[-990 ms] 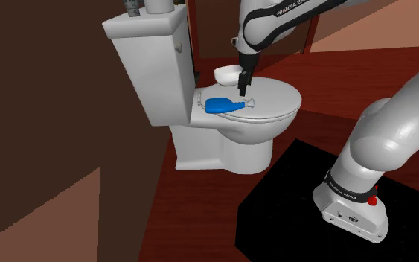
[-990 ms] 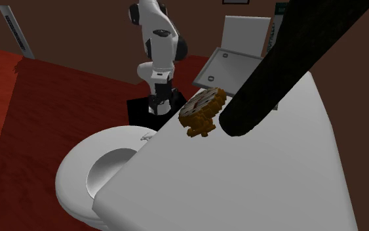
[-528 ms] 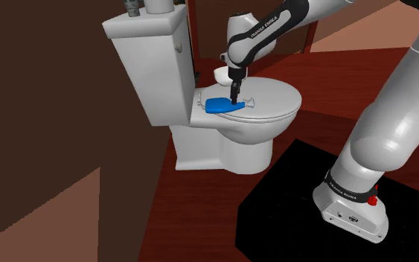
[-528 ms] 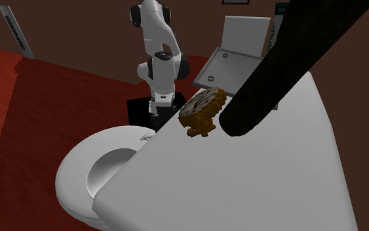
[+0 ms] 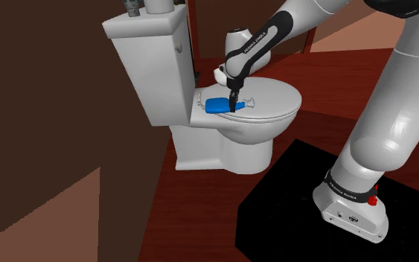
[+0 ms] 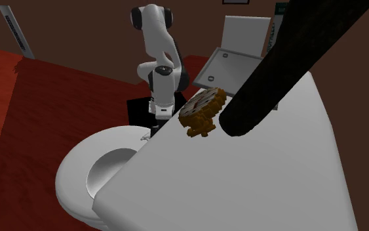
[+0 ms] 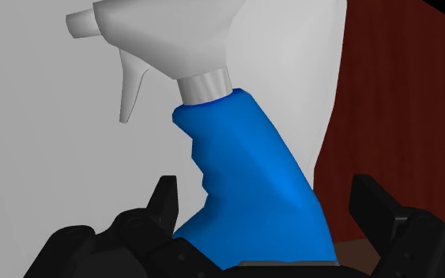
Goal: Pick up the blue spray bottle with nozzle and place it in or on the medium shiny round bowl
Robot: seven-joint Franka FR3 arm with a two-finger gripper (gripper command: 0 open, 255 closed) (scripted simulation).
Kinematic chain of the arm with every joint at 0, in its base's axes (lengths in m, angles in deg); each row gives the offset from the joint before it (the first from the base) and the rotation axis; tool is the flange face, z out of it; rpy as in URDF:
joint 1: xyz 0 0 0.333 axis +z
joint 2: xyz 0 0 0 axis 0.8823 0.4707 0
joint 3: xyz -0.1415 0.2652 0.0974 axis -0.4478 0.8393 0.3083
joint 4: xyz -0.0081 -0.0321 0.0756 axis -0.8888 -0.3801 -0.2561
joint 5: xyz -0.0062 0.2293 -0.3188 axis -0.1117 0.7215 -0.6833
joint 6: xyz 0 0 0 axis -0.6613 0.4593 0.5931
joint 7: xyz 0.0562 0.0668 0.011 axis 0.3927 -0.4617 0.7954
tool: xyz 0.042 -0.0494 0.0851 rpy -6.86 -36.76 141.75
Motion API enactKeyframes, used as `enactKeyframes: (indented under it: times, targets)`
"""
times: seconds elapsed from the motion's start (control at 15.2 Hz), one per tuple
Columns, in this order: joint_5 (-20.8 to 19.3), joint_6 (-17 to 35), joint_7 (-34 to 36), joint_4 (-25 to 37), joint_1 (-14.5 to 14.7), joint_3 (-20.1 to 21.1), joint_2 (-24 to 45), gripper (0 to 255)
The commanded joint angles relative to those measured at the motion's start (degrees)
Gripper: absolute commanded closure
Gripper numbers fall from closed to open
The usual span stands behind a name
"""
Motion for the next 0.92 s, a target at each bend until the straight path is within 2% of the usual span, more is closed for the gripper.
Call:
enactKeyframes:
  times: [0.0,0.46,0.53,0.86]
  targets:
    - [0.1,0.9,-0.1,-0.2,0.0,0.0,0.7,0]
    - [0.1,0.9,-0.1,-0.2,0.0,0.0,0.7,0]
    - [0.1,0.9,-0.1,-0.2,0.0,0.0,0.7,255]
    - [0.1,0.9,-0.1,-0.3,0.0,0.0,0.6,255]
